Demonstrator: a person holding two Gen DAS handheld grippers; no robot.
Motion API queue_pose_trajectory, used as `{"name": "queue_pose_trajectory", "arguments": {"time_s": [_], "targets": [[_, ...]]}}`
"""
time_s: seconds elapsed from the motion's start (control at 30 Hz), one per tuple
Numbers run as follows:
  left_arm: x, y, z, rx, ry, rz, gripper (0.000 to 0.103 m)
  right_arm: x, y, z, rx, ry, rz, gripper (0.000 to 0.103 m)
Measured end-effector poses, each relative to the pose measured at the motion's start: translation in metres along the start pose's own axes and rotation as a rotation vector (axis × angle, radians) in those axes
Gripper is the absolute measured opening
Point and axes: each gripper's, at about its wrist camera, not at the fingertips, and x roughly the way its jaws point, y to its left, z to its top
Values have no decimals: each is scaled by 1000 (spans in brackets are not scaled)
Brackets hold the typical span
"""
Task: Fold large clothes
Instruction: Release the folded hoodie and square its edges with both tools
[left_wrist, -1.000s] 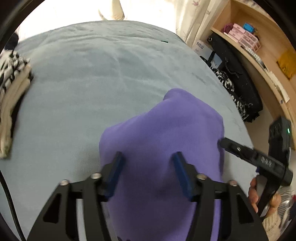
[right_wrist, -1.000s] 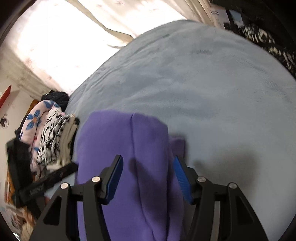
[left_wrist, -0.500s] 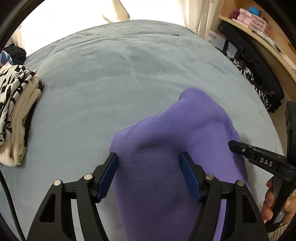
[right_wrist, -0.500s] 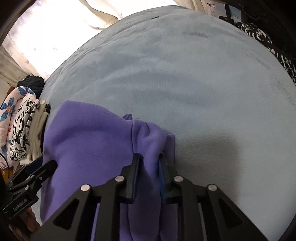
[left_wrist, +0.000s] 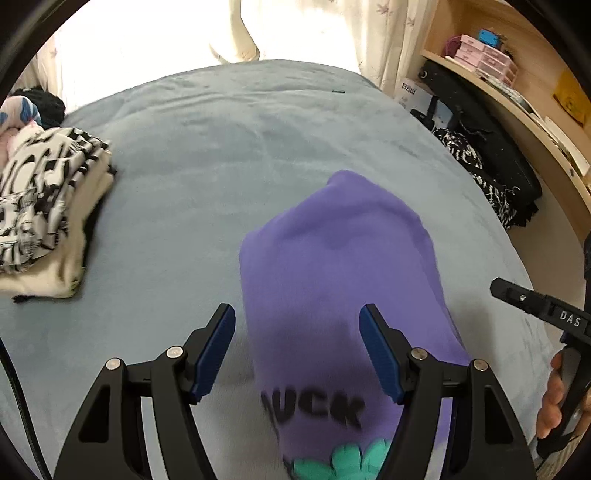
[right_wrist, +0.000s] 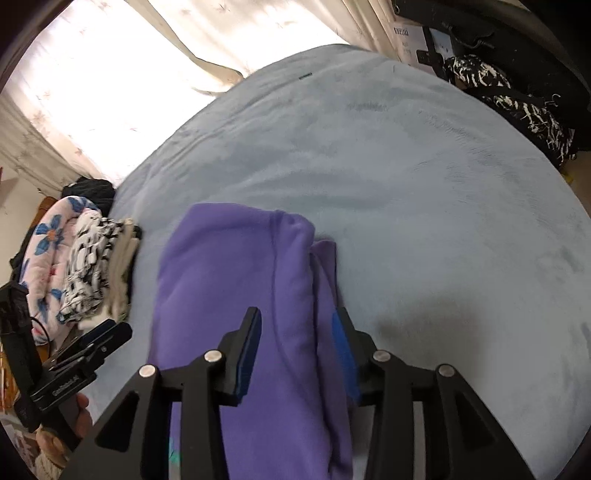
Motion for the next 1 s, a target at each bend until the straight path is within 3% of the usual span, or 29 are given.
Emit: {"name": "queue_pose_trajectory", "arguments": {"time_s": [0.13, 0.2, 0.33, 0.5, 0.7, 1.0], "targets": [[-35, -5, -17, 20, -5, -5, 68, -32, 9, -18, -43, -28, 6, 47], [-47, -3, -24, 20, -5, 4, 69, -45, 13, -26, -60, -37, 2, 56], [-65, 0, -38, 15, 12, 18, 69, -66, 19, -37, -86, -42, 15, 60], [-80, 5, -50, -11, 24, -30, 73, -79, 27, -44, -113, -27, 40, 85], [-82, 5, -59, -17, 53, -87, 73, -83, 35, -53, -164, -19, 57, 103], [-57, 7, -62, -33, 110, -104, 74, -73, 26, -55, -169, -59, 115, 103]]}}
